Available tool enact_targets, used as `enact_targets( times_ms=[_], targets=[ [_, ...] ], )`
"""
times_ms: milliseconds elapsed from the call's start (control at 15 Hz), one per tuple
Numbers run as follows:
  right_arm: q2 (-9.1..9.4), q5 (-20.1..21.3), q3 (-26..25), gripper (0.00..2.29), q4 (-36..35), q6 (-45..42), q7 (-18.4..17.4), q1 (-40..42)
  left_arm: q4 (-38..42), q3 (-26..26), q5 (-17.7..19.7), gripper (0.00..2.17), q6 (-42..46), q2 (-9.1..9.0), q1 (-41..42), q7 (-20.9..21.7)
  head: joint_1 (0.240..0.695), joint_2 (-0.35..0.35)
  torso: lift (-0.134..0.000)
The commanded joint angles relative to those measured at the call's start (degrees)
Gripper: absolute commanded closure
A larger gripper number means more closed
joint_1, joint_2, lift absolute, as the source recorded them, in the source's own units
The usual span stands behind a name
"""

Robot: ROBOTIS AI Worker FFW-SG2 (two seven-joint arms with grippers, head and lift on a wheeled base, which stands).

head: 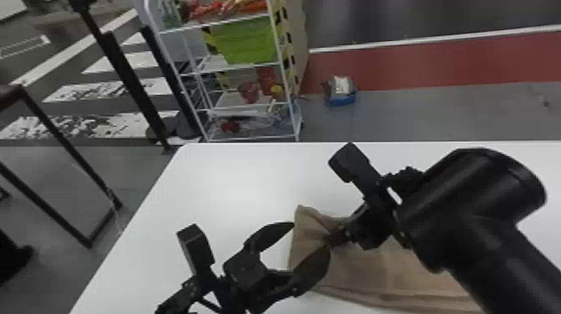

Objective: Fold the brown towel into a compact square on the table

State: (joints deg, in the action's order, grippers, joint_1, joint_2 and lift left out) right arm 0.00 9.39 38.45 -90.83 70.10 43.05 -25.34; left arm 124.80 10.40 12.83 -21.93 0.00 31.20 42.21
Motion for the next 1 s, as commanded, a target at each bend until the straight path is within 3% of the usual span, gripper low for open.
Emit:
enact_targets(
  times_ms=[0,67,133,200,400,533,800,933],
  targets=[
    [0.05,-0.17,0.22,0.98,-0.31,-0.35,0.01,0.38,0.09,0.49,0.09,0.08,0.00,-0.15,0.00,0.15,0.695,0.319,-0.124],
    [0.05,0.45,0.22,0.71,-0.31,-0.17,0.10,0.38,0.09,0.85,0.53,0.08,0.00,-0.15,0.09,0.15,0.695,0.325,-0.124],
    [0.05,2.91,0.57,0.27,-0.48,-0.35,0.10,0.82,0.18,1.20,0.70,0.08,0.00,-0.15,0.09,0.24,0.695,0.331,-0.124],
    [0.05,3.70,0.13,0.13,-0.57,-0.35,0.10,1.26,0.09,1.46,0.88,0.08,0.00,-0.15,0.09,0.24,0.695,0.332,-0.124],
    [0.05,3.53,-4.26,0.11,-4.88,0.71,1.59,3.72,-0.18,1.46,0.88,0.08,0.00,-0.15,0.09,0.15,0.695,0.327,-0.124],
    [0.05,2.47,-7.34,0.11,-11.65,5.80,2.65,5.47,-0.53,1.99,0.97,0.08,0.00,-0.15,0.00,0.15,0.695,0.322,-0.124],
    [0.05,1.42,-16.83,0.13,-23.42,12.84,8.54,10.57,-2.02,3.66,1.05,0.08,0.00,-0.15,-0.35,0.15,0.695,0.324,-0.124],
    [-1.84,0.01,-23.33,0.13,-27.47,13.71,11.35,14.88,-2.64,3.57,0.79,0.10,0.00,-0.15,-0.26,0.33,0.695,0.317,-0.124]
  ],
)
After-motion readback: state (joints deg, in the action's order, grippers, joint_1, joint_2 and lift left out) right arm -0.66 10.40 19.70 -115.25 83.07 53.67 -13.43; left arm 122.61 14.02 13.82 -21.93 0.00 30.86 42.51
